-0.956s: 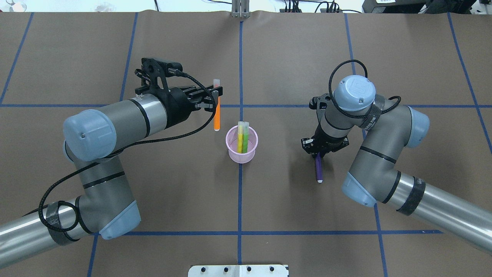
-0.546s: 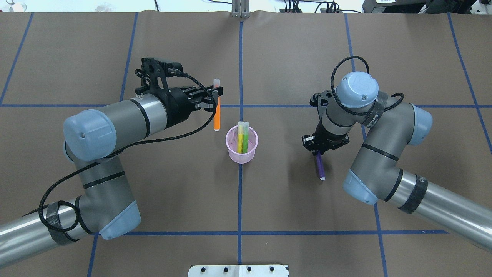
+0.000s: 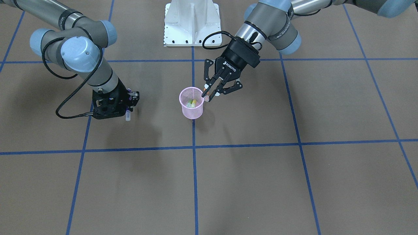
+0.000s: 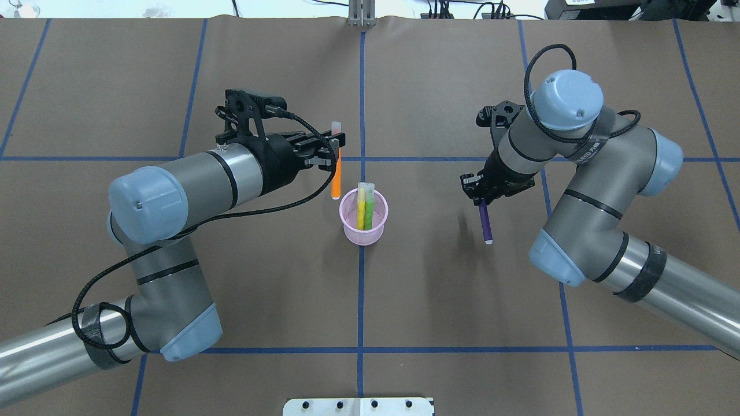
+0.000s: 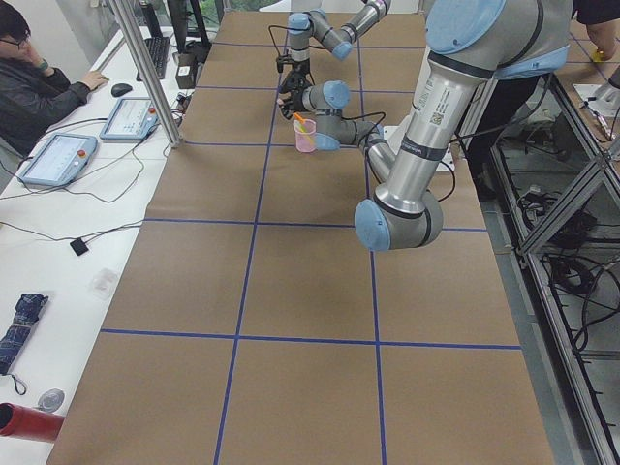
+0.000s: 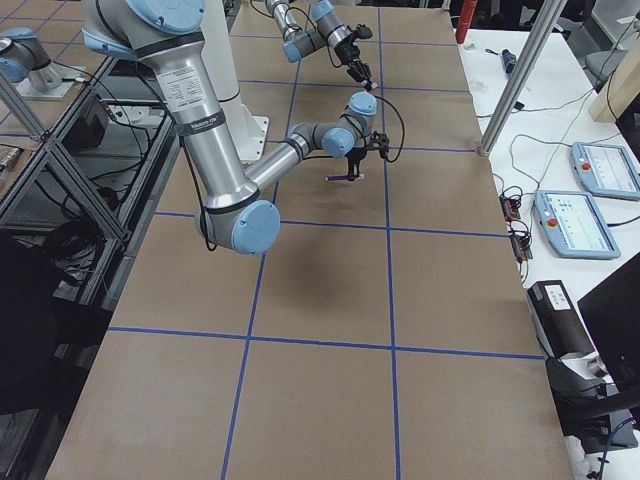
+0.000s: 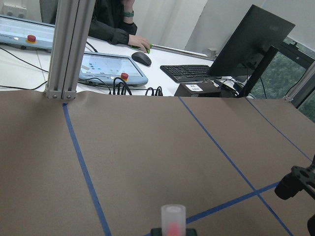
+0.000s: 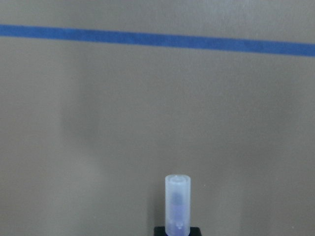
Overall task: Collect pens into pen holder
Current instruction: 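Lower orange marker into pink cup with left gripper while right lifts purple marker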
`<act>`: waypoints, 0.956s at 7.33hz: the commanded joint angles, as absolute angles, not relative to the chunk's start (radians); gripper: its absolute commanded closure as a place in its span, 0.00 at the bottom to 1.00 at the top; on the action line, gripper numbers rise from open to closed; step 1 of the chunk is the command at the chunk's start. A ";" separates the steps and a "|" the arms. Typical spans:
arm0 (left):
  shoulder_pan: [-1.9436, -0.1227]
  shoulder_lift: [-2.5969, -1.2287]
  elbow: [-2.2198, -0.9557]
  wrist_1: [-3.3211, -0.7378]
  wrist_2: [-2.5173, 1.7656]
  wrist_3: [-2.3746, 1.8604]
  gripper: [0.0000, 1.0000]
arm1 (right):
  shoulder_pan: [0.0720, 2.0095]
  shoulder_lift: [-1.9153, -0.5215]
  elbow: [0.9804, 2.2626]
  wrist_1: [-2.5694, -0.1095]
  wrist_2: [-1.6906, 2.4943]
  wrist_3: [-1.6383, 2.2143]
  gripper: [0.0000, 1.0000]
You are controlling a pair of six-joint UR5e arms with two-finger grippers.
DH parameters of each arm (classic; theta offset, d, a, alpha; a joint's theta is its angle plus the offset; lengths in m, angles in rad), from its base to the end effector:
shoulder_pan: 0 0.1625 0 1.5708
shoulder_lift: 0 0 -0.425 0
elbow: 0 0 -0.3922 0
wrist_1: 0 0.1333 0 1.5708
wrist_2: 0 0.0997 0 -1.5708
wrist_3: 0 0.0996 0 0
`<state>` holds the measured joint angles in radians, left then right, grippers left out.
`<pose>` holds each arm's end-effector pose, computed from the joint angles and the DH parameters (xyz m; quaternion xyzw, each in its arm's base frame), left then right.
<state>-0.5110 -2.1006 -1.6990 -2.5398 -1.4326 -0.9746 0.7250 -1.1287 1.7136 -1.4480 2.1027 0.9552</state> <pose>0.4671 -0.4305 0.1843 0.4215 0.5917 -0.0209 0.6868 -0.4244 -0.4866 0.3305 0.0145 -0.4151 -0.0415 0.9087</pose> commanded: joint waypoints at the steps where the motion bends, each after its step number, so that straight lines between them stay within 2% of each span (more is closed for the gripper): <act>1: -0.505 -2.137 -1.594 -2.651 -1.414 -0.976 1.00 | 0.752 -1.127 1.742 -1.443 2.098 0.933 1.00; 7: -0.427 -2.135 -1.571 -2.678 -1.358 -0.974 1.00 | 0.769 -1.124 1.779 -1.420 2.097 0.927 1.00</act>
<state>-0.4446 -2.1342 -1.5772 -2.6754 -1.3755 -0.9741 0.7659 -1.1232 1.7741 -1.4227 2.0970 0.9266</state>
